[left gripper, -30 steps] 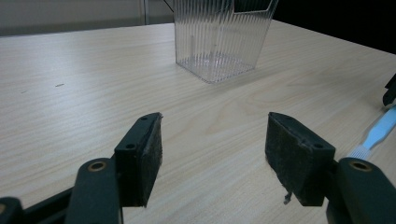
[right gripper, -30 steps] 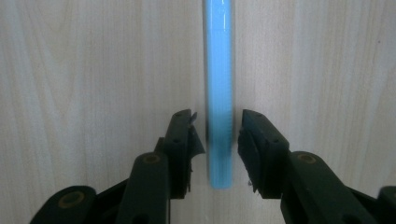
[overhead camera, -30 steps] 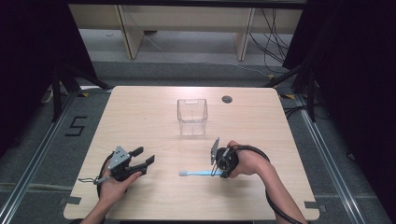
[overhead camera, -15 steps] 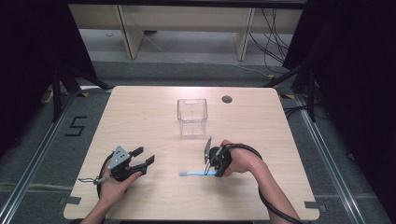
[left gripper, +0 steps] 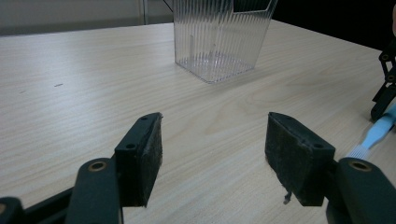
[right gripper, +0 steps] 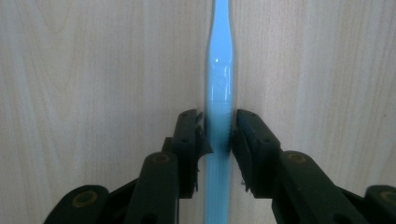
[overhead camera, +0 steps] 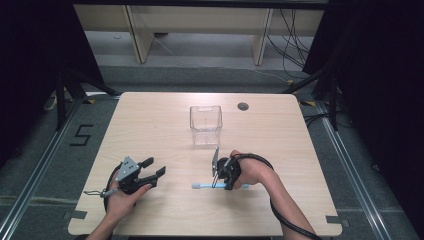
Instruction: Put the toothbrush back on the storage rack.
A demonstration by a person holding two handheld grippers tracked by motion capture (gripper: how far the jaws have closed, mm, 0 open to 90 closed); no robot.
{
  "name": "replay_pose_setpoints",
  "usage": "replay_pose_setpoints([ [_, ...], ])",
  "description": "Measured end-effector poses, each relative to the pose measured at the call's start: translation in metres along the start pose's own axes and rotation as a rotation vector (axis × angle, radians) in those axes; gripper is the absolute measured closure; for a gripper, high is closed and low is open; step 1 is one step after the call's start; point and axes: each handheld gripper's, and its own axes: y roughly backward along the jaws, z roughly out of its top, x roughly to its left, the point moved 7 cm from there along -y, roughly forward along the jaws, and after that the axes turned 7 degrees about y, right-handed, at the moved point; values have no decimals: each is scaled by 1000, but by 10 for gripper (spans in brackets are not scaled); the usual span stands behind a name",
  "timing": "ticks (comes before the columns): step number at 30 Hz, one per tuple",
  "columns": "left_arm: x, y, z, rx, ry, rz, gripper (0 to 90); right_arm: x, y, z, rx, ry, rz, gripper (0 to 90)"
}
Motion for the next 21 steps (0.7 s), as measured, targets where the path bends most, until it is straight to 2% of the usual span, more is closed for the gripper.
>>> replay_pose_setpoints([
  [1,0,0,0,0,-1,0,363,-4,0,0,6,37,-15,717],
  [3,0,0,0,1,-1,1,363,1,0,2,9,-16,2,724],
  [4,0,0,0,1,-1,1,363,0,0,3,2,3,4,729],
  [5,0,0,0,1,0,0,363,-3,0,1,20,30,-8,733],
  [7,0,0,0,-1,2,0,363,-3,-1,2,19,28,-16,741],
  [8,0,0,0,-1,2,0,363,-1,0,3,24,6,-16,745],
  [9,0,0,0,-2,2,-1,363,-3,-2,3,20,35,-19,748],
  [10,0,0,0,-1,1,-1,363,-2,-1,3,32,29,-27,753],
  [11,0,0,0,-1,0,-1,363,-4,-2,3,35,51,-39,766],
  [13,0,0,0,0,-4,0,363,-2,-1,4,47,22,-42,782],
  [14,0,0,0,0,-3,2,363,-3,-3,4,28,48,-50,785],
  [15,0,0,0,1,-3,1,363,0,-1,5,47,13,-49,787],
  [16,0,0,0,1,-2,1,363,0,-1,5,51,8,-55,787],
  [19,0,0,0,2,0,0,363,0,-1,5,38,5,-55,787],
  [20,0,0,0,2,0,0,363,-2,-2,5,24,25,-64,788],
  [21,0,0,0,2,1,0,363,-2,-2,5,23,21,-65,788],
])
